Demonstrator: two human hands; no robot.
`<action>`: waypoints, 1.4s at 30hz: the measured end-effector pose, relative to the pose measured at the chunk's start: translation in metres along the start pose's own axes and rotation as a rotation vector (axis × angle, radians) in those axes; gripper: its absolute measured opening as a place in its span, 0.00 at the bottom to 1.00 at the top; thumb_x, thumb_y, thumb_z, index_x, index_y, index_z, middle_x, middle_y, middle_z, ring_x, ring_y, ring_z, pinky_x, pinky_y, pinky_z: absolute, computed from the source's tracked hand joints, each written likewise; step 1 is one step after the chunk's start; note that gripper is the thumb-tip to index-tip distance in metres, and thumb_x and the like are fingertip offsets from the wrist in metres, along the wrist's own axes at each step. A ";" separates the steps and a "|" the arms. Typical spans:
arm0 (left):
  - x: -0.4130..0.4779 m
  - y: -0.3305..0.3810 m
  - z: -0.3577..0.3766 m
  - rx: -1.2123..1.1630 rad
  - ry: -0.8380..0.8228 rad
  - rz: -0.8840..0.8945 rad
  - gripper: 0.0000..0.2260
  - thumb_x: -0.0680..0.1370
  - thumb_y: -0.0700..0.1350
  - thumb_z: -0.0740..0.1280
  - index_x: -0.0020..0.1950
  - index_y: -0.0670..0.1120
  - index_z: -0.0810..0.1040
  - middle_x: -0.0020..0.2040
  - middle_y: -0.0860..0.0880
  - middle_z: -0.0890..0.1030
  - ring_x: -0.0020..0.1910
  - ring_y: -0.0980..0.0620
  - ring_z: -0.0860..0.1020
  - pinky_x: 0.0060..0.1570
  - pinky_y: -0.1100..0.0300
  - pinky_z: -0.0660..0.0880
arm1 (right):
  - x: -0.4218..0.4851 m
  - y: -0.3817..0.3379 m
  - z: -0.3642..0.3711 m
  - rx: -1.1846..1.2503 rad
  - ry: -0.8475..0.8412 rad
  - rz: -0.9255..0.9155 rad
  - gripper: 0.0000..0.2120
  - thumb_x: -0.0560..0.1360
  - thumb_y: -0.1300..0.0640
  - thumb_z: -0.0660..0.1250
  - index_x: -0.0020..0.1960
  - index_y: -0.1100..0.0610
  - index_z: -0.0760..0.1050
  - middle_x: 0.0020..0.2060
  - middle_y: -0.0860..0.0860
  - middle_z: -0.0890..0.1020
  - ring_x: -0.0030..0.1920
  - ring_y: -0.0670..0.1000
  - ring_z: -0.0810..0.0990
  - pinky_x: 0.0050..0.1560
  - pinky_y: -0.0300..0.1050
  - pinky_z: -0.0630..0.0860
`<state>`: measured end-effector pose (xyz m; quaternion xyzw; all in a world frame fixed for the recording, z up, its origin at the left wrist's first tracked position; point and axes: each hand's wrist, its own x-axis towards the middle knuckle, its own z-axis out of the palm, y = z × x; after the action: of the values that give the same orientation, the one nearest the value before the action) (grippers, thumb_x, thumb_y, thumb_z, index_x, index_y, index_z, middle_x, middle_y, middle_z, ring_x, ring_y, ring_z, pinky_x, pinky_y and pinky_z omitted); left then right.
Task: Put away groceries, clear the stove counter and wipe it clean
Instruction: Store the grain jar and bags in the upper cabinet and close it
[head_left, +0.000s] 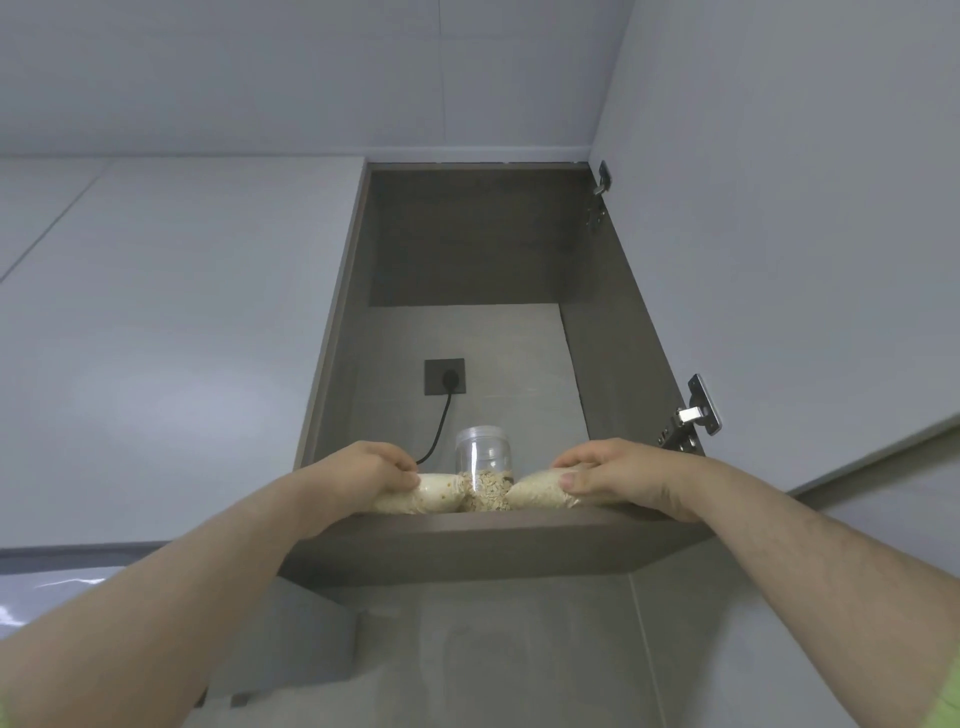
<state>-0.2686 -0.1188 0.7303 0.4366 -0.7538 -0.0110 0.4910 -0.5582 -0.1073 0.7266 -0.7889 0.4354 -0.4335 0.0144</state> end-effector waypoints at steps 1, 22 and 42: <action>-0.001 0.000 0.000 0.011 0.001 0.010 0.07 0.78 0.43 0.65 0.53 0.47 0.81 0.50 0.48 0.79 0.48 0.51 0.76 0.47 0.60 0.70 | 0.000 0.000 0.000 0.006 -0.011 0.007 0.08 0.77 0.52 0.67 0.56 0.44 0.76 0.55 0.48 0.80 0.57 0.46 0.77 0.54 0.36 0.71; -0.005 -0.015 -0.006 -0.084 -0.025 0.123 0.08 0.74 0.42 0.71 0.50 0.53 0.84 0.46 0.54 0.84 0.47 0.54 0.81 0.49 0.60 0.77 | 0.001 0.008 0.007 -0.029 0.096 -0.182 0.15 0.73 0.58 0.73 0.59 0.47 0.80 0.53 0.41 0.82 0.52 0.35 0.79 0.56 0.30 0.69; -0.001 -0.018 -0.008 -0.081 -0.083 0.126 0.08 0.71 0.43 0.74 0.48 0.54 0.84 0.46 0.51 0.84 0.47 0.50 0.82 0.51 0.57 0.79 | -0.002 0.004 0.004 -0.057 0.061 -0.151 0.13 0.74 0.59 0.72 0.57 0.46 0.81 0.47 0.44 0.84 0.43 0.37 0.79 0.45 0.26 0.69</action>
<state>-0.2505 -0.1260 0.7252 0.3674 -0.7983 -0.0288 0.4764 -0.5586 -0.1104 0.7211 -0.8059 0.3871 -0.4447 -0.0542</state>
